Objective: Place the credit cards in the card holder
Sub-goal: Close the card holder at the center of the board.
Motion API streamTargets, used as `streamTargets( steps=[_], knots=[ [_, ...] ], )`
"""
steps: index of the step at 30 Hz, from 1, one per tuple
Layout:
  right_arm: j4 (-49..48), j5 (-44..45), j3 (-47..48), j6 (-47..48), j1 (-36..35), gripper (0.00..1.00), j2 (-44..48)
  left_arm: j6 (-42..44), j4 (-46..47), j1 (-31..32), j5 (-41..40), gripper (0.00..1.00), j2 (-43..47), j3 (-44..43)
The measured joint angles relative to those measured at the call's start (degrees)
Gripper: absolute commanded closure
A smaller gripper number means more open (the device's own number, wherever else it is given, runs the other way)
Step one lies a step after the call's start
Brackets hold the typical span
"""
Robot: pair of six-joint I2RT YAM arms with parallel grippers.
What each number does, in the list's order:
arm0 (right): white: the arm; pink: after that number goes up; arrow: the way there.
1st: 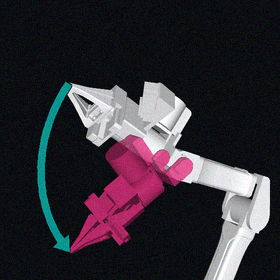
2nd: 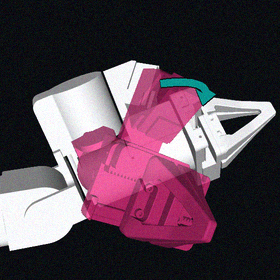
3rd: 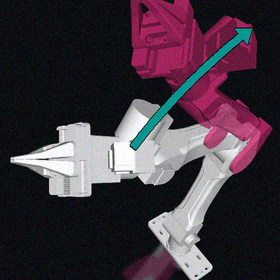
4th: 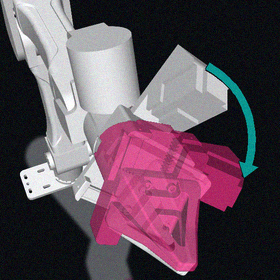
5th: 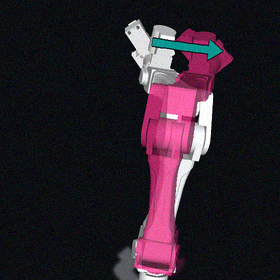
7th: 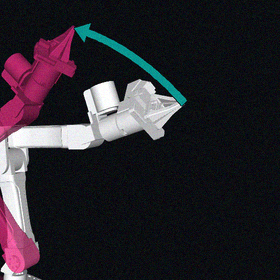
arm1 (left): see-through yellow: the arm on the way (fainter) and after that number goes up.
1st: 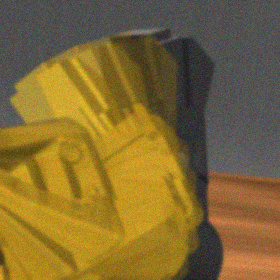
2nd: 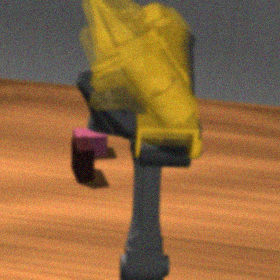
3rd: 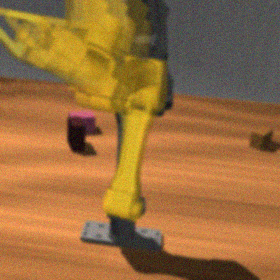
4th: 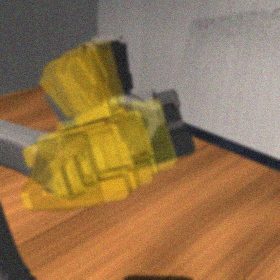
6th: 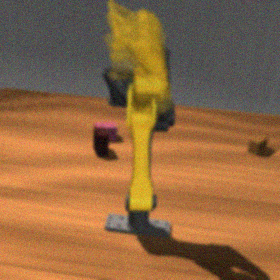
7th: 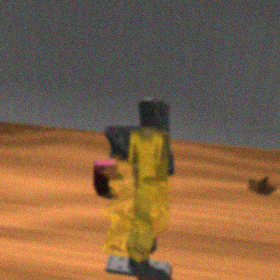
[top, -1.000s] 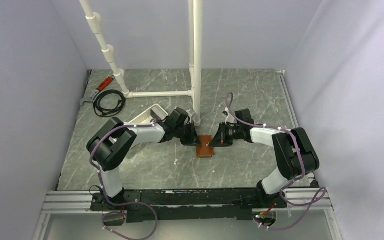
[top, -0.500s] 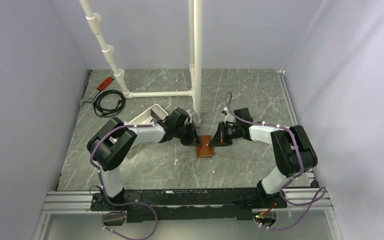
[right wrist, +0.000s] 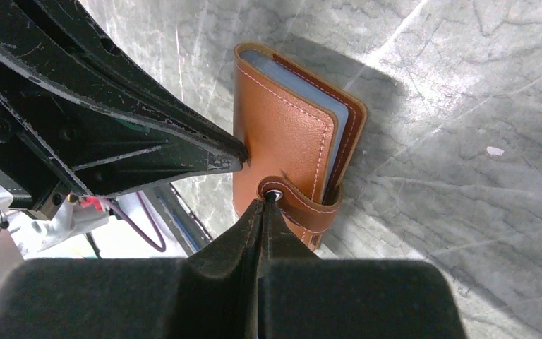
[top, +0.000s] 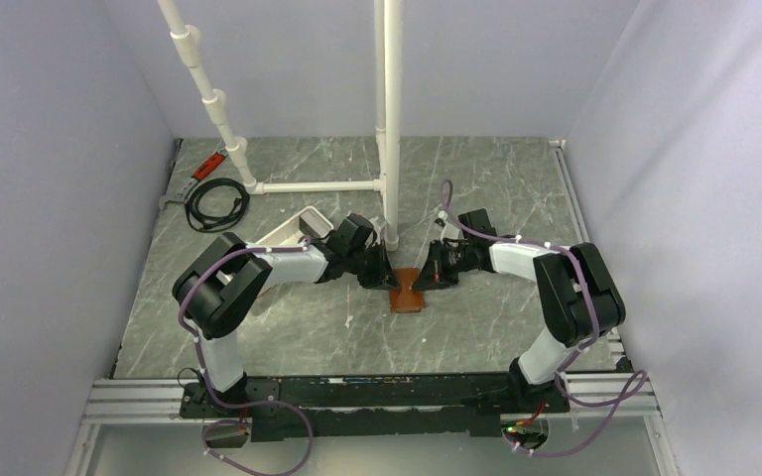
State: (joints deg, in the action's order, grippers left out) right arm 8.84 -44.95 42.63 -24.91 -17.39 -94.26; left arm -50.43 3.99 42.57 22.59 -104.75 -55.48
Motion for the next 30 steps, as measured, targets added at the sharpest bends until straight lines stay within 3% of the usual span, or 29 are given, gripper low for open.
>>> streamTargets(
  steps=[20,30],
  knots=[
    [10.1,4.7,7.8,3.3,-5.6,1.00,-4.5,0.2,1.9,0.0,0.3,0.99,0.0,0.9],
    [15.0,-2.8,13.5,-1.8,-2.6,1.00,-13.1,0.2,3.5,-0.2,0.5,1.00,0.2,1.9]
  ],
)
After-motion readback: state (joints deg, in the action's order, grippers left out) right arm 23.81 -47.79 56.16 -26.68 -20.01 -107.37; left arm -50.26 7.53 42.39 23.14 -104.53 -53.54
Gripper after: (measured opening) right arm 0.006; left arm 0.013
